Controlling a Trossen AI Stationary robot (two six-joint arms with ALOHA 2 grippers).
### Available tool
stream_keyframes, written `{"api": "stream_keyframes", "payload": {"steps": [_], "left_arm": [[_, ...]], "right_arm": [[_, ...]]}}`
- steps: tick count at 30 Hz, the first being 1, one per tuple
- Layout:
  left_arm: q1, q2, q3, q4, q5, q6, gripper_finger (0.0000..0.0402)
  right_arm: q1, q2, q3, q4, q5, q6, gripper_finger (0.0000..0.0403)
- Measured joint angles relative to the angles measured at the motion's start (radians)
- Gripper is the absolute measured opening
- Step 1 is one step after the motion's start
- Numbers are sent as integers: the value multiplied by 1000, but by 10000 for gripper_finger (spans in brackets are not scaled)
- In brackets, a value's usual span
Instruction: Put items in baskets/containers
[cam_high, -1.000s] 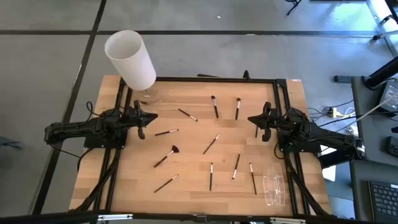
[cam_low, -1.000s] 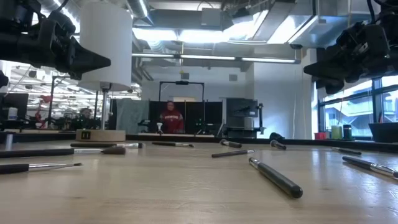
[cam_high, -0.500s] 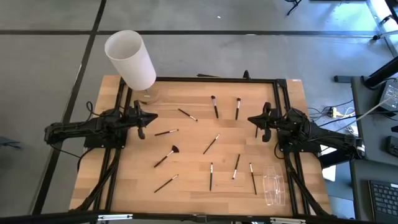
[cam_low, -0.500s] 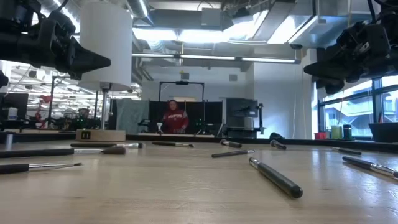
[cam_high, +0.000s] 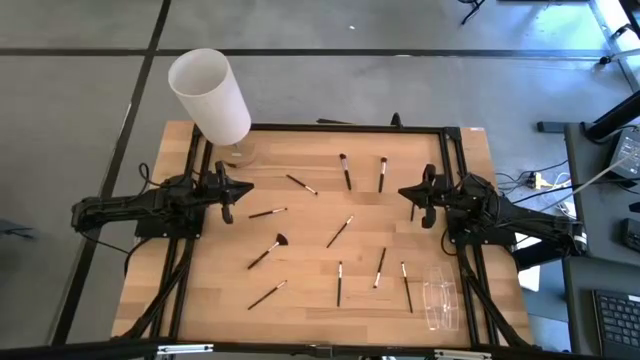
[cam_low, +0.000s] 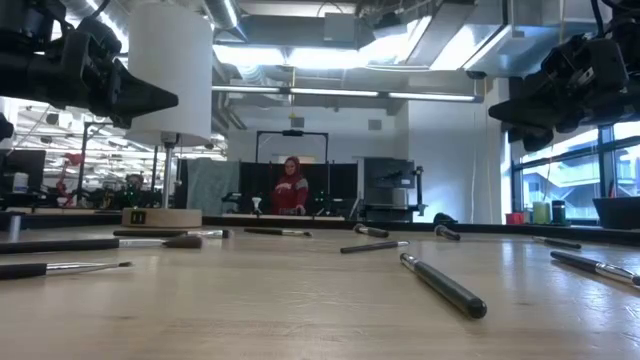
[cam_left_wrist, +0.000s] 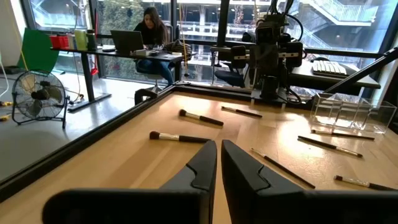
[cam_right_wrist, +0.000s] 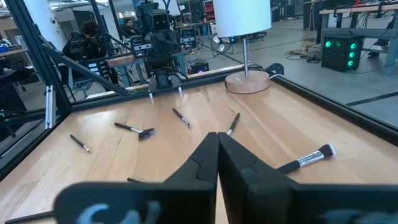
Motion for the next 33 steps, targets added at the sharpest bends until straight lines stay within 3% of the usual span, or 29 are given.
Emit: {"api": "stream_keyframes", "payload": {"steps": [33], "left_arm": [[0, 0, 0, 3, 0, -24, 20]], "right_arm": [[0, 0, 0, 1, 0, 0, 10]]}}
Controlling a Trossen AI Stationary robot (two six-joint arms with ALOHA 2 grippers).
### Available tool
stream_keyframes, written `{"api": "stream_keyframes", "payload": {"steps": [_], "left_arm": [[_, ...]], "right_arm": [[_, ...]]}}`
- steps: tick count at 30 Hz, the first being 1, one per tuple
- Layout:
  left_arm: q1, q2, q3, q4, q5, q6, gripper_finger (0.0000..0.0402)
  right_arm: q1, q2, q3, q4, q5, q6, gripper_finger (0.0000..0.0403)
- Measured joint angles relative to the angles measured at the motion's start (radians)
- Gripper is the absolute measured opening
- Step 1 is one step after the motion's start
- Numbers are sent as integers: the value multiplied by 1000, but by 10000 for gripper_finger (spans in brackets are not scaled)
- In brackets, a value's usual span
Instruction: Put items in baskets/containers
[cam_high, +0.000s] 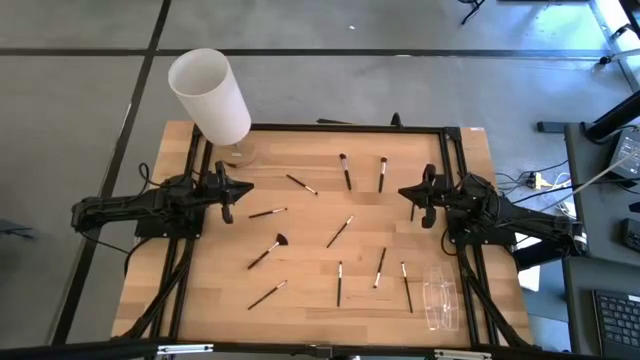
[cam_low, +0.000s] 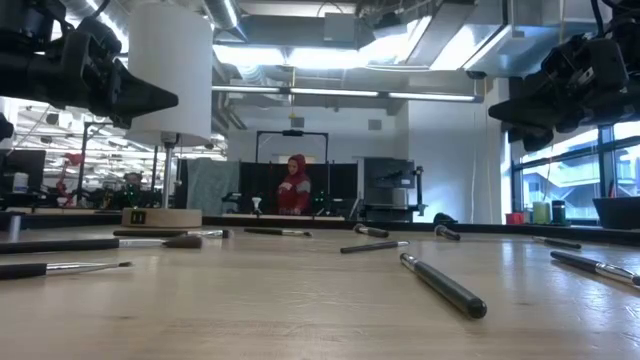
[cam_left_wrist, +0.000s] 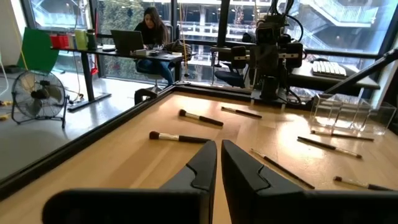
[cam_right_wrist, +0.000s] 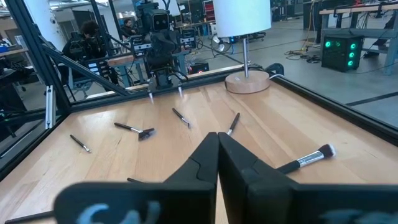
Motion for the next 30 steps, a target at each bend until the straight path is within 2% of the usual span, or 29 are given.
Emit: {"api": "stream_keyframes", "payload": {"steps": [4, 11, 14, 20, 24, 30], "left_arm": [[0, 0, 0, 0, 0, -69, 20], [0, 0, 0, 2, 0, -76, 20], [0, 0, 0, -2, 8, -129, 20], [0, 0, 0, -8, 87, -60, 20], [0, 0, 0, -17, 103, -45, 20], [0, 1, 0, -19, 103, -60, 20]], "right_arm": [[0, 0, 0, 12, 25, 0, 10], [0, 0, 0, -2, 26, 2, 10], [0, 0, 0, -2, 26, 2, 10], [0, 0, 0, 16, 36, -5, 10], [0, 0, 0, 76, 125, 8, 10], [-1, 28, 0, 12, 382, 0, 10]]}}
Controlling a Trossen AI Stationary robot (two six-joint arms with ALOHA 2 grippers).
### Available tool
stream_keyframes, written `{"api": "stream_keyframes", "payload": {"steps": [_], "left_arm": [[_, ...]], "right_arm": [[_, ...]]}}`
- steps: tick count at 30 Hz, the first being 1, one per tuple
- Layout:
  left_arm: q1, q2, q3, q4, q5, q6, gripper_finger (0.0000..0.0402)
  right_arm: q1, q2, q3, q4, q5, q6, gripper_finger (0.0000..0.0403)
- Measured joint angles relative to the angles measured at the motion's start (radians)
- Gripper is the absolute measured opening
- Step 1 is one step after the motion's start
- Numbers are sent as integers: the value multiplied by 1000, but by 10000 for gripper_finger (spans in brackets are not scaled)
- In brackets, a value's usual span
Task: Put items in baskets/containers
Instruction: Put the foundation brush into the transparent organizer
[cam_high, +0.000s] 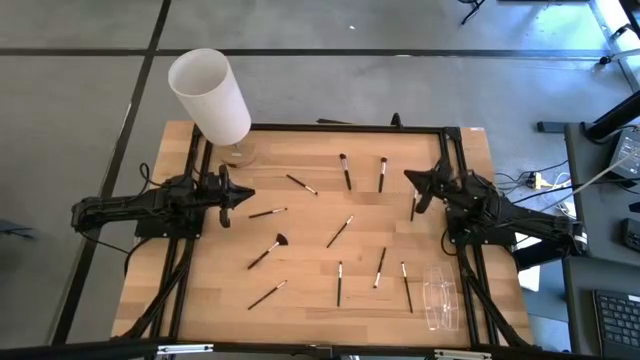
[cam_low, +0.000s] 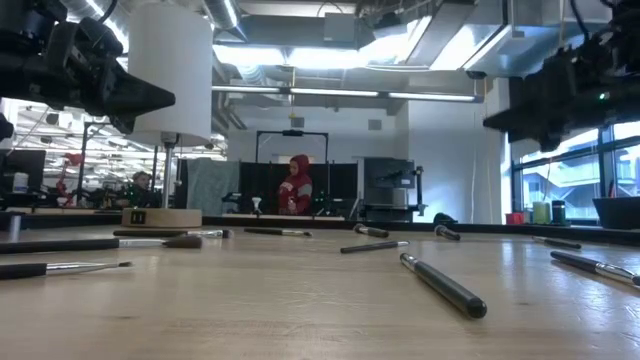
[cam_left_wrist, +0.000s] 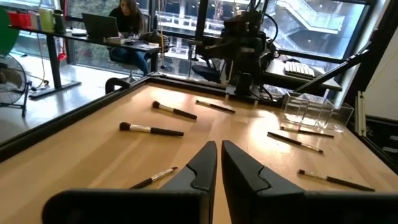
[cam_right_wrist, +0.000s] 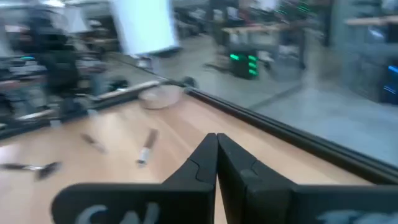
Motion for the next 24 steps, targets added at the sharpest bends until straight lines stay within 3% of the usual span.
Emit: {"api": "stream_keyframes", "payload": {"steps": [13, 17, 21, 24], "left_arm": [[0, 1, 0, 24, -14, -95, 20], [0, 1, 0, 60, -123, -10, 20], [0, 4, 0, 61, -281, 64, 20], [0, 29, 0, 63, -331, 76, 20]], "right_arm": [[-14, 165, 0, 9, 18, 335, 10], [-50, 221, 21, -8, 12, 440, 10], [-79, 314, 101, -52, -31, 449, 10], [-90, 405, 189, -115, -33, 442, 10]]}}
